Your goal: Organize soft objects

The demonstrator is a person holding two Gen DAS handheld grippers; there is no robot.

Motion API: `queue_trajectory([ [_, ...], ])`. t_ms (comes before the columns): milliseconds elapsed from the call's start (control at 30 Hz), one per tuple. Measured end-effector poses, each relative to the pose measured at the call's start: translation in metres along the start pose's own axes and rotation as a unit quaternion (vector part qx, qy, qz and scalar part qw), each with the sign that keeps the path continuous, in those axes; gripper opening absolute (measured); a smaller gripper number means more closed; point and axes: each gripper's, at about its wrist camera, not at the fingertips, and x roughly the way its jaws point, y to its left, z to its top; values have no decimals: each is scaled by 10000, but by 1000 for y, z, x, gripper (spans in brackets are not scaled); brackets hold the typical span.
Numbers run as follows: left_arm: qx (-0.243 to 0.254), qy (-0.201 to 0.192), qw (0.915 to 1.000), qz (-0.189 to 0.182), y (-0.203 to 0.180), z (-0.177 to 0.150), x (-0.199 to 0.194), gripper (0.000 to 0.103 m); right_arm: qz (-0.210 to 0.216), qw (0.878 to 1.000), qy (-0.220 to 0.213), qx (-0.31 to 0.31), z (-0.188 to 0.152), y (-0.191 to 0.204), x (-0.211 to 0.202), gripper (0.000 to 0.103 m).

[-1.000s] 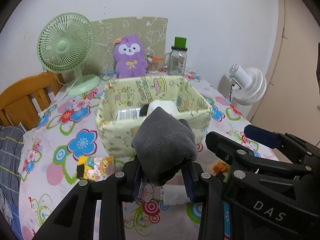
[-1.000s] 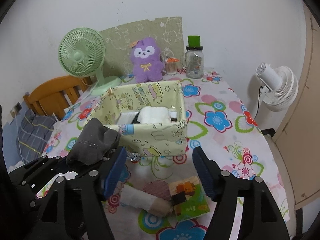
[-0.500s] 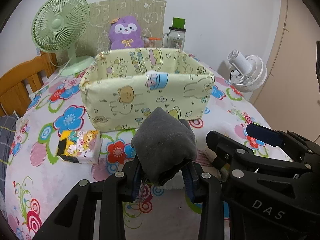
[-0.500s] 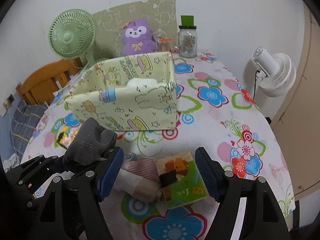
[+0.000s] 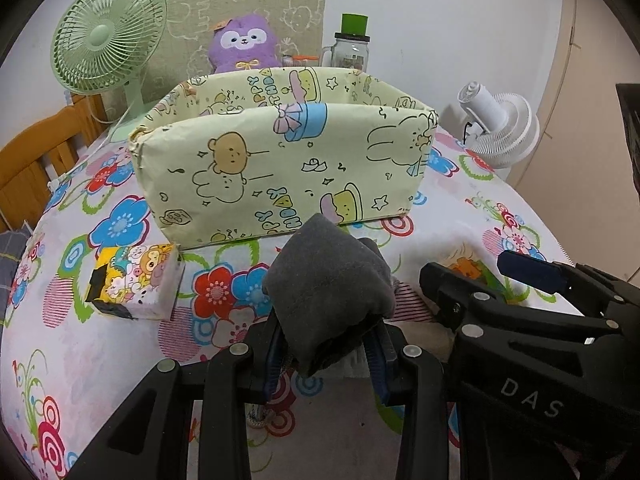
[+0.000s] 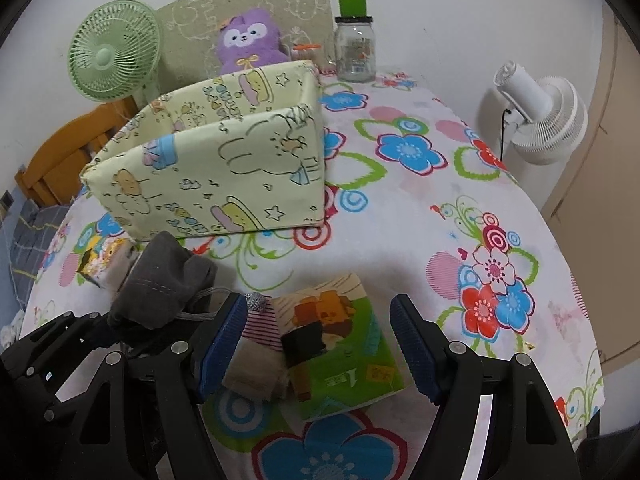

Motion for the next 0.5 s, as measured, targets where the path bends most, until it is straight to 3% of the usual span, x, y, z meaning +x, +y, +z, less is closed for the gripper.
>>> queue_trajectory([
  [333,128,105,9998,106,-6,4,14,36,39,9997,149,180,1,-8,14,75],
  [500,258,134,9993,229,-11,6,20,37,115,9993,245,274,0,-12,23,66],
])
